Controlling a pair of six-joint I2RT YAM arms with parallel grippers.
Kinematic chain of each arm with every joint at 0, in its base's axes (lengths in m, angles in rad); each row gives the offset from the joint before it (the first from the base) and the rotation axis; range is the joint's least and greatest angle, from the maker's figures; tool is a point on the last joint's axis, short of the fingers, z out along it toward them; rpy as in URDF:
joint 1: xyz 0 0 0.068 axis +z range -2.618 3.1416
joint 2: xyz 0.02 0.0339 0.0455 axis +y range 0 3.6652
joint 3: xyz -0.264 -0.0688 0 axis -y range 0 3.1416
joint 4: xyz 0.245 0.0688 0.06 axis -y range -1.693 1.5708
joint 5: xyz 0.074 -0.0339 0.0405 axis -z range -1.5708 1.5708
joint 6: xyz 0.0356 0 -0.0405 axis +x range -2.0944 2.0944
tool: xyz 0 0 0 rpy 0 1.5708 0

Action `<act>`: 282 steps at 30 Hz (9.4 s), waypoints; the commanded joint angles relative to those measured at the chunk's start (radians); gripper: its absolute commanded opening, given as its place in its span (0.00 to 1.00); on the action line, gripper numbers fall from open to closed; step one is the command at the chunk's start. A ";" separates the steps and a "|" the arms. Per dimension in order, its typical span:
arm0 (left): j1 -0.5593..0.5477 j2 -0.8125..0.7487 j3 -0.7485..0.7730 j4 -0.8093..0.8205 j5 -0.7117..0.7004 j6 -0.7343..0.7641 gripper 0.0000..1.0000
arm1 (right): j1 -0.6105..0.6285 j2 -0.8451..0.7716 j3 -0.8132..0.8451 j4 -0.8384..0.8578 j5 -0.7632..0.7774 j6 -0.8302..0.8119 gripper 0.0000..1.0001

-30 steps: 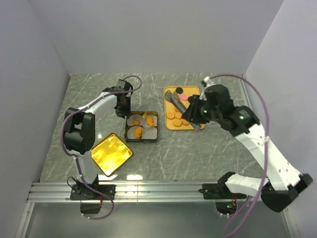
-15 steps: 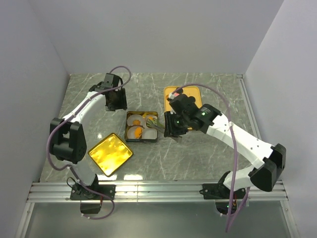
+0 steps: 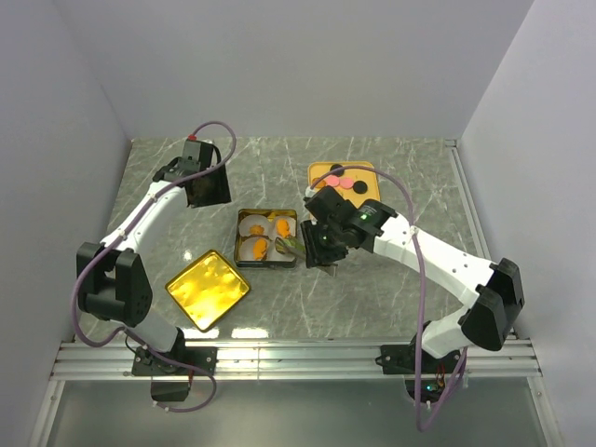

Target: Pack the cookies

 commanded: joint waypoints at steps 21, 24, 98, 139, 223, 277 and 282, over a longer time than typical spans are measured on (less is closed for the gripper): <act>0.030 -0.046 0.018 0.005 -0.012 0.002 0.60 | -0.010 -0.089 0.121 0.017 0.149 -0.004 0.57; 0.036 -0.044 0.037 -0.021 -0.017 0.013 0.59 | -0.100 -0.117 0.148 0.037 0.131 -0.012 0.57; 0.280 -0.049 -0.319 -0.024 0.123 -0.133 0.68 | -0.690 0.001 -0.034 -0.002 0.111 -0.005 0.81; 0.097 0.118 -0.316 -0.041 -0.153 0.015 0.11 | -0.691 -0.060 -0.116 0.015 0.072 0.014 0.82; -0.711 -0.540 -0.179 0.700 -0.939 0.771 0.00 | -0.397 0.492 0.602 -0.061 -1.147 0.688 0.88; -0.615 -0.515 -0.078 0.175 -0.398 0.357 0.77 | -0.855 0.300 0.266 0.922 -0.791 1.220 0.00; -0.352 -0.453 -0.112 0.200 -0.130 0.246 0.70 | -0.937 0.227 0.230 0.789 -0.810 1.053 0.00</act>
